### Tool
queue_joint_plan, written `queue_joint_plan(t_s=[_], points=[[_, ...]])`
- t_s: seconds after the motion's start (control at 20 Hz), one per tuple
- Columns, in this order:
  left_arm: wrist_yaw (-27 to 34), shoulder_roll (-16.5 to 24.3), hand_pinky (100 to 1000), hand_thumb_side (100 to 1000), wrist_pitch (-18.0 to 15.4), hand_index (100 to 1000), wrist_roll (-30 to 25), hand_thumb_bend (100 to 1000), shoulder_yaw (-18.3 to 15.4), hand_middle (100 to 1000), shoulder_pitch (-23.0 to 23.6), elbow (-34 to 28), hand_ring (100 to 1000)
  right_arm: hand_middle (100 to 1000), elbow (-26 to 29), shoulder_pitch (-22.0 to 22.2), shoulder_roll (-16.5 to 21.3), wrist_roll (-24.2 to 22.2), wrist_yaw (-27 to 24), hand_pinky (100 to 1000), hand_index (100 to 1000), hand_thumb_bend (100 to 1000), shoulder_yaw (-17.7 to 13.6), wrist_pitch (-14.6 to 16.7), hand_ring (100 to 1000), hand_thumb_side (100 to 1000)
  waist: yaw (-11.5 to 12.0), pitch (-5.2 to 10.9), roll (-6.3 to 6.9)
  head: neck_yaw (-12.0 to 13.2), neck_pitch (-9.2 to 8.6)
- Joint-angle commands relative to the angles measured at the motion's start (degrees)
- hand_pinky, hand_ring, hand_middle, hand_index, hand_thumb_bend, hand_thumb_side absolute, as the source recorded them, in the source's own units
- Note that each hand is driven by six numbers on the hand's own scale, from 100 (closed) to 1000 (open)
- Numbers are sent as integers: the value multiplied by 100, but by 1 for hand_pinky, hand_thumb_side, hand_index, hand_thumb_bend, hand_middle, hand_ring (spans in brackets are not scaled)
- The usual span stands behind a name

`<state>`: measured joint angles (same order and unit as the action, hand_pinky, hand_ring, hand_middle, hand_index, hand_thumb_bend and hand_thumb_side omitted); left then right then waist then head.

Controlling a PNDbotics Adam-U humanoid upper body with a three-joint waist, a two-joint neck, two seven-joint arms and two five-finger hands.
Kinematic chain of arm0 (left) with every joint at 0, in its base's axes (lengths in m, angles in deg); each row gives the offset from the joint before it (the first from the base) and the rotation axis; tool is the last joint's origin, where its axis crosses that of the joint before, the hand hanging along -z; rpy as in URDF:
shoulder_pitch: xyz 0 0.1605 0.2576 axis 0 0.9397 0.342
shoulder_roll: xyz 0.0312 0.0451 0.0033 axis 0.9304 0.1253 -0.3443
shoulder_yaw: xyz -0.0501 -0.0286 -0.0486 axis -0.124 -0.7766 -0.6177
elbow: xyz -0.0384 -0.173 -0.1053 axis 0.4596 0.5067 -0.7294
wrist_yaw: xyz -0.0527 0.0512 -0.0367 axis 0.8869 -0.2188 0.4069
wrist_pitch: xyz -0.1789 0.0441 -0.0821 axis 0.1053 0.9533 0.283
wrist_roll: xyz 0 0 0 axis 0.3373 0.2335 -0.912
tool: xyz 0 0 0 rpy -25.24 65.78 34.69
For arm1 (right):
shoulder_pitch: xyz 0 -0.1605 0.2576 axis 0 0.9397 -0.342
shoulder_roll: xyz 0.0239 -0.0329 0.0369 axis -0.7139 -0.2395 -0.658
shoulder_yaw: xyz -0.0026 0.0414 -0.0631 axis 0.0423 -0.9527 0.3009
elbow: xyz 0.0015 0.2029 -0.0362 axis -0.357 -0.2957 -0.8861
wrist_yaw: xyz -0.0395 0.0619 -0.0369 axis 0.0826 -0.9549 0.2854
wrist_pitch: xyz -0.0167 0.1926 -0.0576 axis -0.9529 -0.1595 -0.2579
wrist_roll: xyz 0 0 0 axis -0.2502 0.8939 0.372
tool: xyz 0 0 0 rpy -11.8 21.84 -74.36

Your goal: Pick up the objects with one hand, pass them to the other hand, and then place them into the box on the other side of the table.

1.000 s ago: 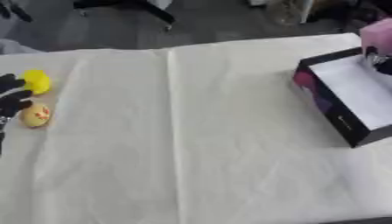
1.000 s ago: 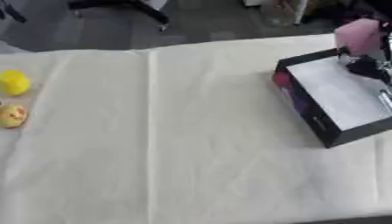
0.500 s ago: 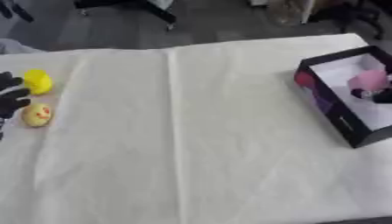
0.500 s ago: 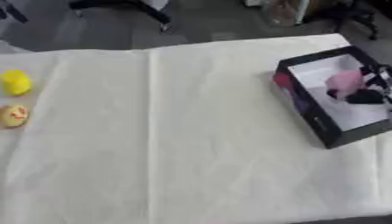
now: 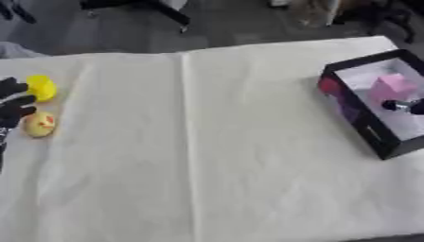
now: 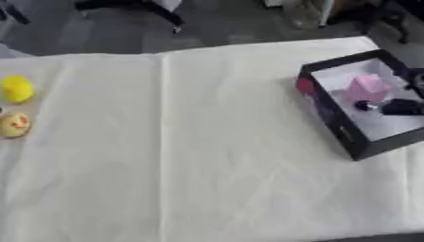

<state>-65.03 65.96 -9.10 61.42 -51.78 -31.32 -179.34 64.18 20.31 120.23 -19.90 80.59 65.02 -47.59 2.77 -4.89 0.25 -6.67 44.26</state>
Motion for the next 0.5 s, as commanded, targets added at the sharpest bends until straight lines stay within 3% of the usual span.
queue_joint_plan(t_s=[0.05, 0.35, 0.5], points=[[-75, 115, 814, 600, 10, 867, 18, 712, -90, 781, -39, -35, 778, 909, 1000, 81, 232, 404, 184, 923, 859, 830, -230, -105, 763, 625, -21, 43, -20, 102, -14], [-480, 286, 814, 595, 87, 846, 87, 710, -181, 760, -83, 87, 775, 867, 3202, 521, -225, 1151, 649, 910, 819, 742, -384, -168, 735, 606, -83, 35, -9, 428, -14], [-843, 562, 818, 575, 137, 847, 130, 704, -227, 761, -173, 161, 776, 850, 4303, 725, -539, 1216, 749, 903, 820, 591, -236, 63, 730, 468, -111, 32, 0, 646, -14]])
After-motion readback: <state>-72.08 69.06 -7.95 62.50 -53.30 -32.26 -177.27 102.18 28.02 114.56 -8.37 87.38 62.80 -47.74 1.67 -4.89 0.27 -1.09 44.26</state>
